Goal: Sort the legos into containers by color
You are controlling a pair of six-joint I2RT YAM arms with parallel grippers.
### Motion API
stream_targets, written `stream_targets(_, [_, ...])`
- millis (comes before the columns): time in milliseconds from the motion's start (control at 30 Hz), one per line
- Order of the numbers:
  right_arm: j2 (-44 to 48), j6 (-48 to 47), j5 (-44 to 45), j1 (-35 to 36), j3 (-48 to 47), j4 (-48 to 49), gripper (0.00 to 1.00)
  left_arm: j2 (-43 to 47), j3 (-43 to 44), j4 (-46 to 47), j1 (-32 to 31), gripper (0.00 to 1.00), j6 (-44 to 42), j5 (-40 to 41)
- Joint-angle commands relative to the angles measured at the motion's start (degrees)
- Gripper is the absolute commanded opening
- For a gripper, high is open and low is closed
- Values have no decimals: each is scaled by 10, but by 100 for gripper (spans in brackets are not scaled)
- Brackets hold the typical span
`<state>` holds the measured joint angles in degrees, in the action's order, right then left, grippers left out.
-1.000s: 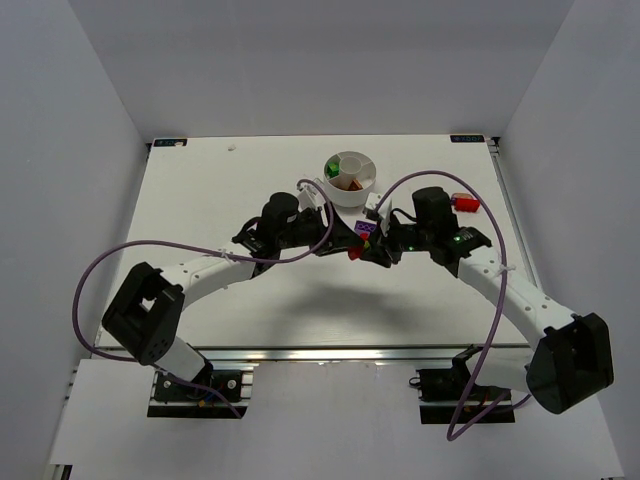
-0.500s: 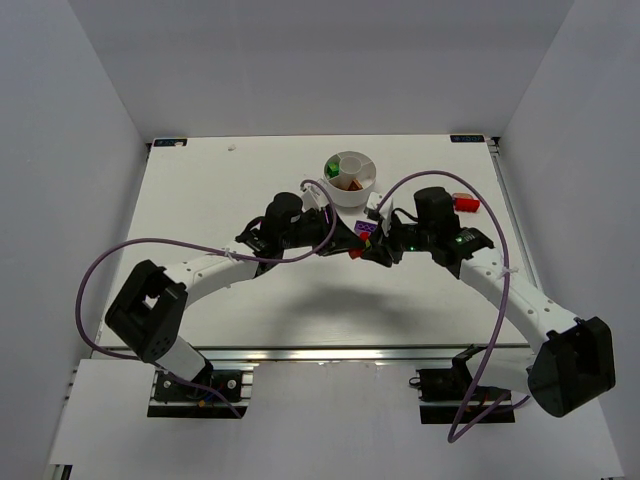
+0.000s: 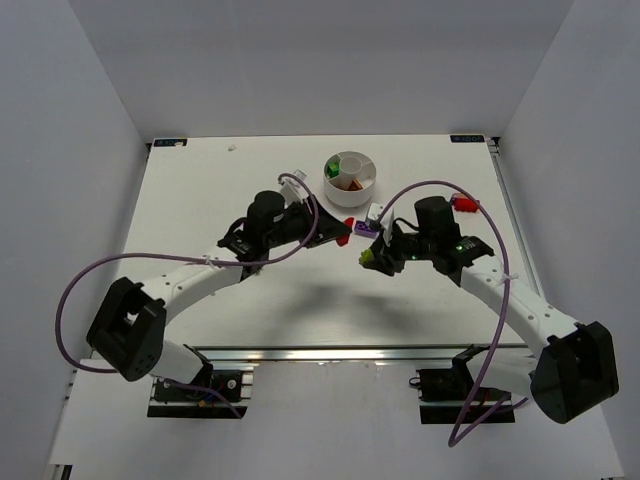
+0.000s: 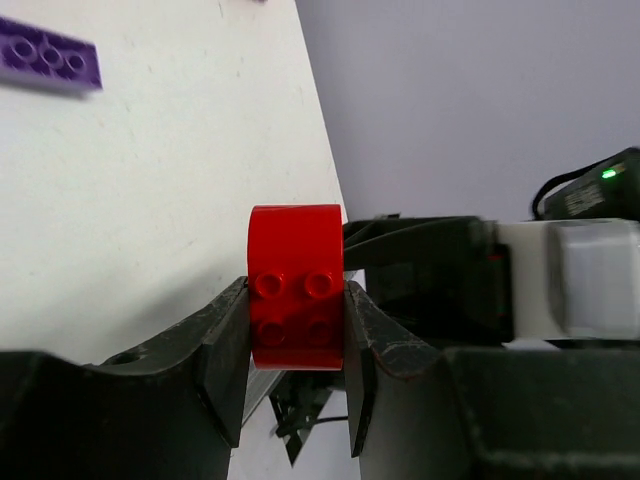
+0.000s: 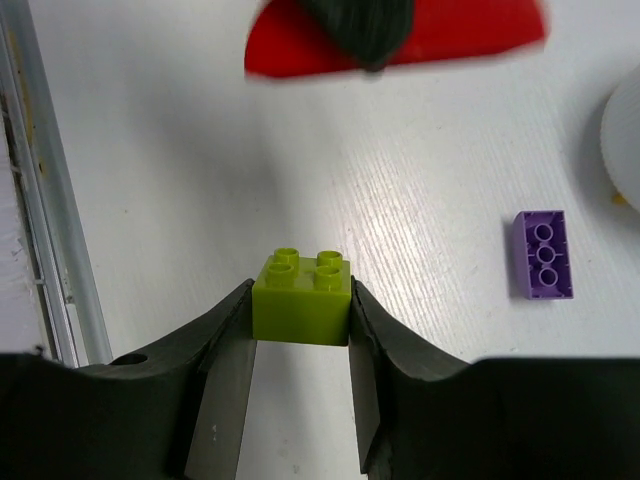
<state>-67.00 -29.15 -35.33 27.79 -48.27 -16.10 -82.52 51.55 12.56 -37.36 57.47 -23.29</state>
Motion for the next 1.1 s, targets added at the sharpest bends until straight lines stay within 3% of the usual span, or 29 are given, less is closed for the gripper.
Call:
stream_targets(0, [7,-9,-5,-5,8,-1,0,46,-14,10,18,8,-3,26])
stream_targets(500, [-5,-18,0,-34,-5,-5,0,149,-79,-41,73,8,-19,40])
stream_targets(1067, [-66,-68,4,-70,-80,-27,0,227,-126,-88,94,8,-39,52])
